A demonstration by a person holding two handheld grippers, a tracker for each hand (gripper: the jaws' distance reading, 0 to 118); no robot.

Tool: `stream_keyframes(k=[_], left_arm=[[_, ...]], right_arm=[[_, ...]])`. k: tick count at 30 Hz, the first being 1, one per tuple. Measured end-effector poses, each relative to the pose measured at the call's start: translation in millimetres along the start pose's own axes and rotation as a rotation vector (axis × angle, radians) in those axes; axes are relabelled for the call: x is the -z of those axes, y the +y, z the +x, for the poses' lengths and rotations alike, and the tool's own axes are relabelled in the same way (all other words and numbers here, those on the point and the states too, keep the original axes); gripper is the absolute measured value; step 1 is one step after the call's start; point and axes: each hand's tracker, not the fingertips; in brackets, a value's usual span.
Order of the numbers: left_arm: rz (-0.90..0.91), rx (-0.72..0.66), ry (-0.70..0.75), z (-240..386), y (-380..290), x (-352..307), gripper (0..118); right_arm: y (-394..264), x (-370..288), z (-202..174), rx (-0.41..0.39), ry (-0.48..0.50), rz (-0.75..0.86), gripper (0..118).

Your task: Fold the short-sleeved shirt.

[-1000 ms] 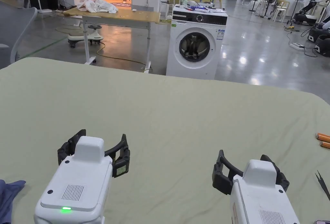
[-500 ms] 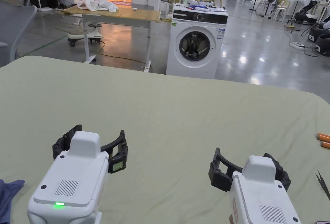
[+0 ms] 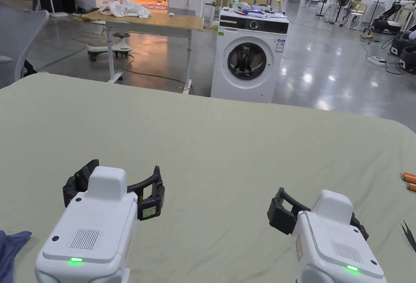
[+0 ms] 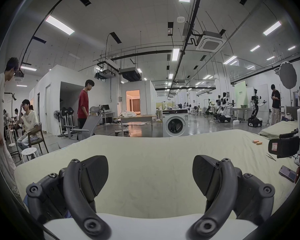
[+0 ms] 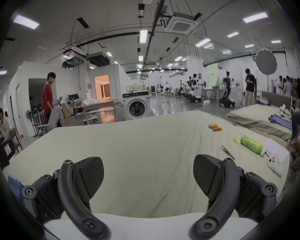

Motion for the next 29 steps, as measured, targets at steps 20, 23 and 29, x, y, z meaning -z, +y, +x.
stream_keyframes(k=[20,23,29], left_arm=[[-0.025,-0.04,0.022,-10,-4,10,105],[-0.049,-0.03,0.0,-11,-6,13,105],[-0.072,-0.038,-0.017,-11,-13,14,105]], right_arm=[[8,18,-3,0.0,-0.022,-0.123,106],[6,19,-6,-0.016,-0.023,-0.118,106],[5,21,-10,-0.051,-0.049,-0.096,106]])
